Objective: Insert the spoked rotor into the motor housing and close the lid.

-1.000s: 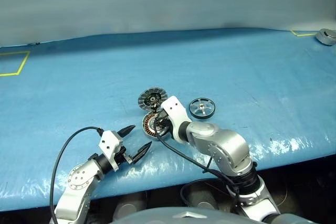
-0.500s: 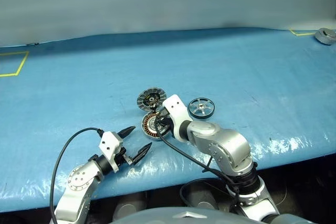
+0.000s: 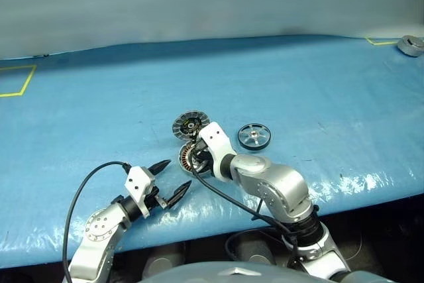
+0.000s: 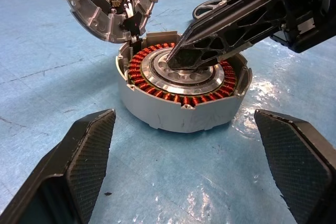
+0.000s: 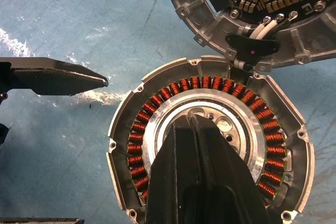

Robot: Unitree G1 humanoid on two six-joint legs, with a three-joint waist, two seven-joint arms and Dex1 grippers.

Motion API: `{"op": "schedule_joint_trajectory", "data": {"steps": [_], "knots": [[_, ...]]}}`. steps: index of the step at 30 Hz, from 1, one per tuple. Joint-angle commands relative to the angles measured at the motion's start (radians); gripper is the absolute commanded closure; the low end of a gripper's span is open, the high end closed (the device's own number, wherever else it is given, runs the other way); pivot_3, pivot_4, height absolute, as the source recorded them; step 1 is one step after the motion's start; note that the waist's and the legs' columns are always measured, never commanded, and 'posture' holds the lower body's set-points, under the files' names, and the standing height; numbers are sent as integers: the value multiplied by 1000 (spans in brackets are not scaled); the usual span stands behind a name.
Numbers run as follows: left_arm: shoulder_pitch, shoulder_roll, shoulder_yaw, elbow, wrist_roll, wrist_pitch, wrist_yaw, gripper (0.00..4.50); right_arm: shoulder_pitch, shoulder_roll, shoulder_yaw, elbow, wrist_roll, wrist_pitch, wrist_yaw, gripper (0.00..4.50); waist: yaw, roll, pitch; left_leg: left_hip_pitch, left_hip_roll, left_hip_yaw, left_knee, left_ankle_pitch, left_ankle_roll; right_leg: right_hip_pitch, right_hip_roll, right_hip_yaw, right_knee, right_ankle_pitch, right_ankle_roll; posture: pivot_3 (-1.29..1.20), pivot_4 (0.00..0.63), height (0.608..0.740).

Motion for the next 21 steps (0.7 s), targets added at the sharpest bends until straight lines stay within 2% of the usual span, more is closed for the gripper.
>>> {"op": "schedule_joint_trajectory", "data": {"steps": [1,13,18,21], "knots": [[1,9,8,-7,-4,-14,-7,0,9,7,12,2,3,-25,5,4462,0,0,0,0,0,0,0,0,0,0,0,0,0,0,0,0,150,740],[3,13,7,1,-5,-15,-6,0,64,-22,28,77,-29,-66,-5,4462,-1,0,-2,3,1,0,0,0,0,0,0,0,0,-2,4,0,150,740],[4,11,5,2,-4,-15,-6,0,85,-52,55,80,-51,-134,6,4462,0,-2,-3,4,1,0,1,0,0,1,0,0,0,-3,5,0,150,740],[4,10,4,2,-2,-15,-4,0,93,-98,101,82,-97,-237,23,4462,0,-2,-3,4,1,0,1,0,0,1,0,0,0,-3,5,0,150,740]]}}
